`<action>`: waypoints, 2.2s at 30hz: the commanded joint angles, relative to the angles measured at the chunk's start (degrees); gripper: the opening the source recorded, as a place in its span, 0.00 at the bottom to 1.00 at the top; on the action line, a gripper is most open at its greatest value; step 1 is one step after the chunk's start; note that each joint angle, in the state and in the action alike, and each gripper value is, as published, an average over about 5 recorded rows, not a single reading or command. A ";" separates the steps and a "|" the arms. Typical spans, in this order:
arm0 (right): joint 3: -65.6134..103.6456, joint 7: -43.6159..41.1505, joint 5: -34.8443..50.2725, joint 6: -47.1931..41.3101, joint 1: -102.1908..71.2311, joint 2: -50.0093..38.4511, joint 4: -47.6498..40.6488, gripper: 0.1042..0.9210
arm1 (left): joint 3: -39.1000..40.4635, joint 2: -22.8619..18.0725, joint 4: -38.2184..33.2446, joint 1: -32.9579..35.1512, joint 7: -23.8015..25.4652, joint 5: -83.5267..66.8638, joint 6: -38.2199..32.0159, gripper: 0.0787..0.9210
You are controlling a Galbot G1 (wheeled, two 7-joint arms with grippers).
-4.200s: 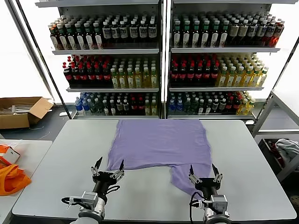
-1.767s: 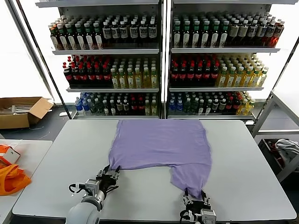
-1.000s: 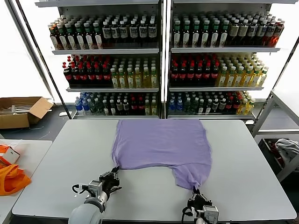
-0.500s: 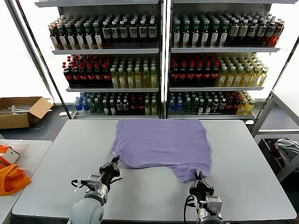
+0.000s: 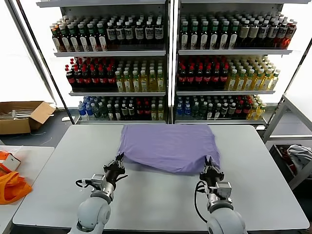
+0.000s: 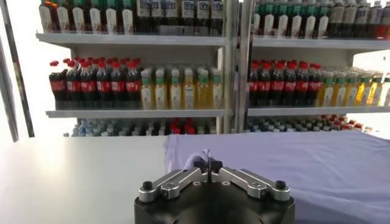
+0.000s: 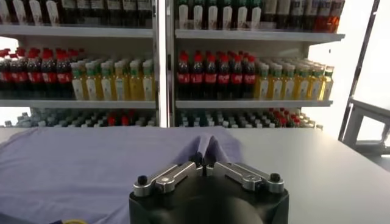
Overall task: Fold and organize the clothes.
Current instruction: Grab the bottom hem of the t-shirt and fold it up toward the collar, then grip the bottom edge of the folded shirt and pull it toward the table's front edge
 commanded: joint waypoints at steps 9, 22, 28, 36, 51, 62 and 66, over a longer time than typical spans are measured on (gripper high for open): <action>-1.45 -1.07 3.16 -1.57 16.52 -1.15 -13.11 0.00 | 1.77 0.08 10.51 -9.85 -0.54 -1.25 -0.67 0.01; -2.90 -2.06 2.29 -2.82 20.27 -0.29 -20.81 0.00 | 2.85 0.15 16.31 -13.95 -0.11 -1.86 -1.12 0.01; -3.17 -2.22 1.45 -2.67 19.60 0.15 -22.10 0.00 | 3.12 0.10 17.14 -13.85 0.38 -2.06 -0.67 0.01; -3.16 -1.44 3.00 -1.74 20.99 1.90 -23.39 0.07 | 3.28 0.09 16.40 -13.97 0.15 -2.13 0.32 0.03; -3.38 6.34 8.65 -0.68 22.96 7.00 -24.14 0.58 | 2.47 0.55 11.13 -11.11 -1.55 -2.97 3.36 0.51; -0.09 5.78 5.90 -2.48 12.82 3.55 -15.70 0.87 | 2.38 1.19 6.91 -8.30 -2.31 -2.46 5.54 0.86; 1.05 5.27 5.97 -3.53 10.24 1.87 -13.46 0.88 | 2.22 1.47 7.05 -8.20 -2.43 -2.41 5.65 0.88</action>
